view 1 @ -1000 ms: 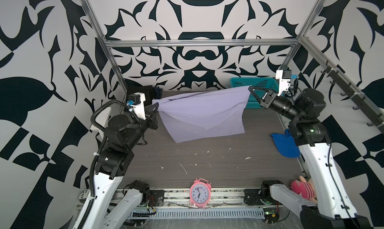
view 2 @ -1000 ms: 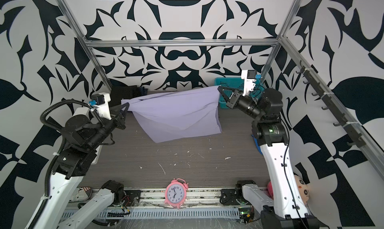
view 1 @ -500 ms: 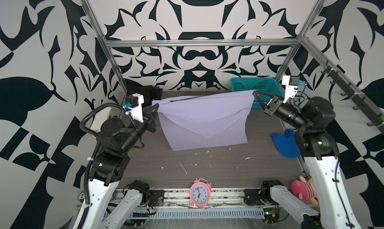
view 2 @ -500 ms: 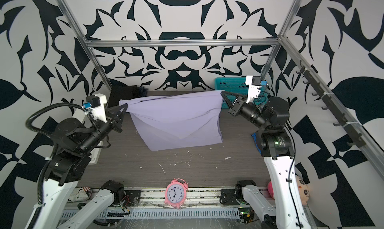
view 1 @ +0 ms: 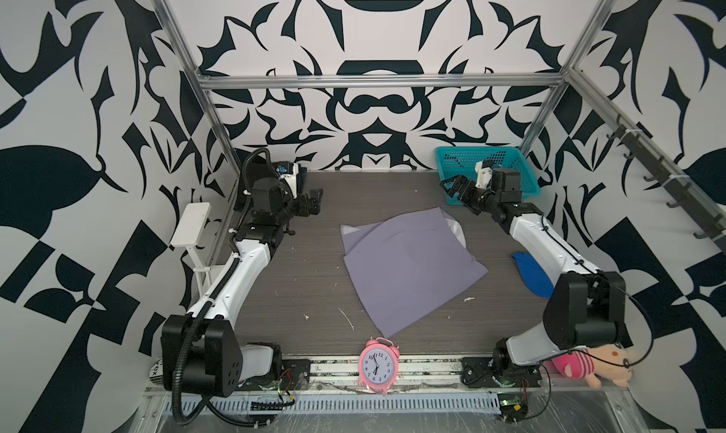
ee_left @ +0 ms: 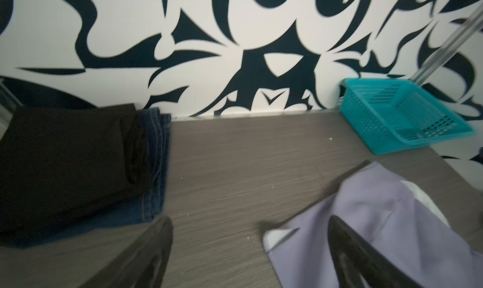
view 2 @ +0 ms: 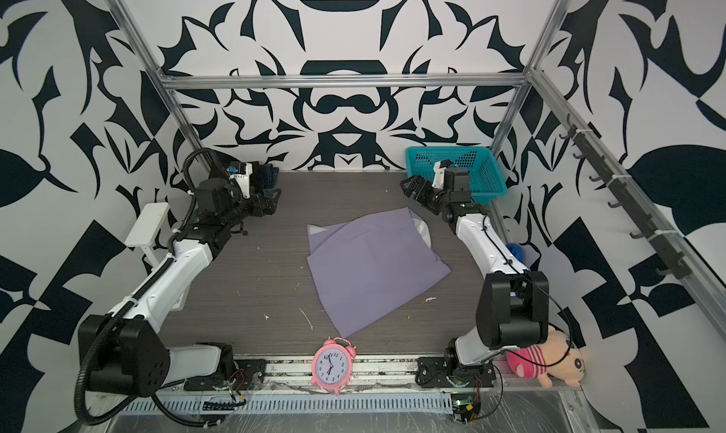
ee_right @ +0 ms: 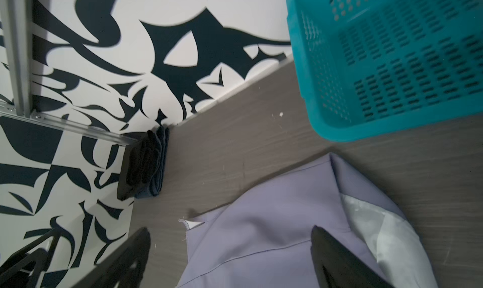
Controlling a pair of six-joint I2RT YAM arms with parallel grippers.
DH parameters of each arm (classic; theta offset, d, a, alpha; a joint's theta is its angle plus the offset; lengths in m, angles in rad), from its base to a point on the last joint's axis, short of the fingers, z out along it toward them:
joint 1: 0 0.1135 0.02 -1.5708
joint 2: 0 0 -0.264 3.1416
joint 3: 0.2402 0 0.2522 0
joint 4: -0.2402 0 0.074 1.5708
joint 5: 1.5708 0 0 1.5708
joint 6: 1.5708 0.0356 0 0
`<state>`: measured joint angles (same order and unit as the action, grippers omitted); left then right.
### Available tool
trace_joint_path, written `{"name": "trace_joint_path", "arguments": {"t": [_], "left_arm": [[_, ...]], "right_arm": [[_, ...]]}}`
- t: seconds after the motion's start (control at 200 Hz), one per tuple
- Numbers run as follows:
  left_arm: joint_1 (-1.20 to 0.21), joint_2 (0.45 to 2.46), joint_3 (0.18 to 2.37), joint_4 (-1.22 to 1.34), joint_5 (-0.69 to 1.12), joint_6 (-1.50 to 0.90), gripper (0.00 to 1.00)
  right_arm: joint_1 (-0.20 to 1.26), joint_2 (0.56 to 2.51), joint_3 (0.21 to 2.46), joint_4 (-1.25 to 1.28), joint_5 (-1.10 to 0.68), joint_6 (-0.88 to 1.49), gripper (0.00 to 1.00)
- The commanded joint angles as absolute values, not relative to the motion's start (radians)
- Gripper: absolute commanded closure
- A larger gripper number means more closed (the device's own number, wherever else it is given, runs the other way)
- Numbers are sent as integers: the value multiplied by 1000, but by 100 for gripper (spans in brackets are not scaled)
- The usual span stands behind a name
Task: Fold and stack skirts
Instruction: Flatten out the skirt at the center of the table.
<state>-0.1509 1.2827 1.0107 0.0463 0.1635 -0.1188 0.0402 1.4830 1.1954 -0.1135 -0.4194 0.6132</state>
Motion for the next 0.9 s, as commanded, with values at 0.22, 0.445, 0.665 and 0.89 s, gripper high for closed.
{"name": "trace_joint_path", "arguments": {"t": [0.22,0.445,0.665,0.89], "left_arm": [[-155,1415,801,148,229,-328,7],[-195,1620,893,185,244,-370,11],[-205,1830,1030,173,291,-421,18],[-254,1953,1110,182,314,-456,27]], "right_arm": [[43,1460,1201,-192,-343,493,3],[47,1642,1303,-251,-346,485,8],[84,1838,1462,-393,-257,418,10],[112,1959,1571,-481,-170,368,11]]}}
